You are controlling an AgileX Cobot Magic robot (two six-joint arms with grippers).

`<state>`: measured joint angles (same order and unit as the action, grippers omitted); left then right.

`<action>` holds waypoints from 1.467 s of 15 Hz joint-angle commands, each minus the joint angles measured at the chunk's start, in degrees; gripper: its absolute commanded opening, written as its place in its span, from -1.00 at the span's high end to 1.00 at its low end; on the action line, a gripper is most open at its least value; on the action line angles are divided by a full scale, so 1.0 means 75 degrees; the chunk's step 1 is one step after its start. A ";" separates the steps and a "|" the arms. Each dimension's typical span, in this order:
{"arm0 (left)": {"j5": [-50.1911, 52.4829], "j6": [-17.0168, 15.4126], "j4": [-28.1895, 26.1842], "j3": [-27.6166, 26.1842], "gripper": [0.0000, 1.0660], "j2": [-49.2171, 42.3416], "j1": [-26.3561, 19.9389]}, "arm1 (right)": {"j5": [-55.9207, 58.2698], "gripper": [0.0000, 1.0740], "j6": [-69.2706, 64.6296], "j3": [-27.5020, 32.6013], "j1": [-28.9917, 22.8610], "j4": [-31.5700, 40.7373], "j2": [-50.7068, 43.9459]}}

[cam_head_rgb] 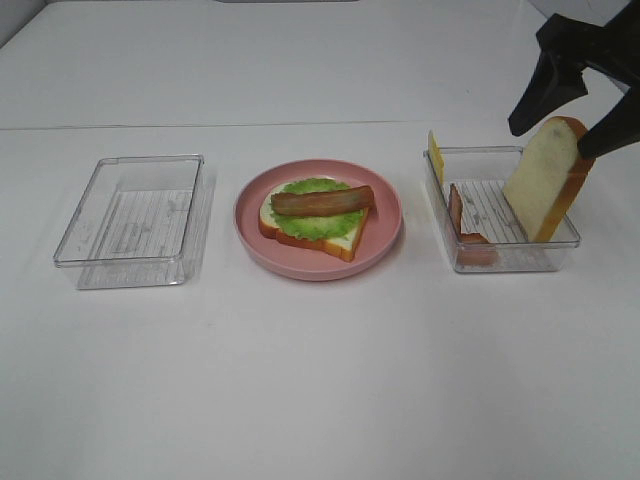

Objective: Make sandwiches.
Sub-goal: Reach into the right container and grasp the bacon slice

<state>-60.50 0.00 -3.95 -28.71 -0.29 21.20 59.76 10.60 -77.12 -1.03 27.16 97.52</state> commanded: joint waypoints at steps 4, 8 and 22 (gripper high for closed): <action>0.0092 0.0046 0.0008 0.0023 -0.42 -0.0153 0.0046 | -0.0061 -0.37 -0.0328 -0.1207 -0.1077 -0.0619 0.1169; 0.0092 0.0046 0.0008 0.0023 -0.42 -0.0153 0.0046 | 0.0581 -0.12 -0.0680 -0.2345 -0.1261 -0.1070 0.2422; 0.0092 0.0046 0.0008 0.0023 -0.42 -0.0153 0.0046 | 0.0275 0.50 -0.0840 -0.2605 -0.1261 -0.1138 0.3736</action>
<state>-60.45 0.00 -3.95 -28.71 -0.29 21.20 61.82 4.81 -96.31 -10.31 18.96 125.36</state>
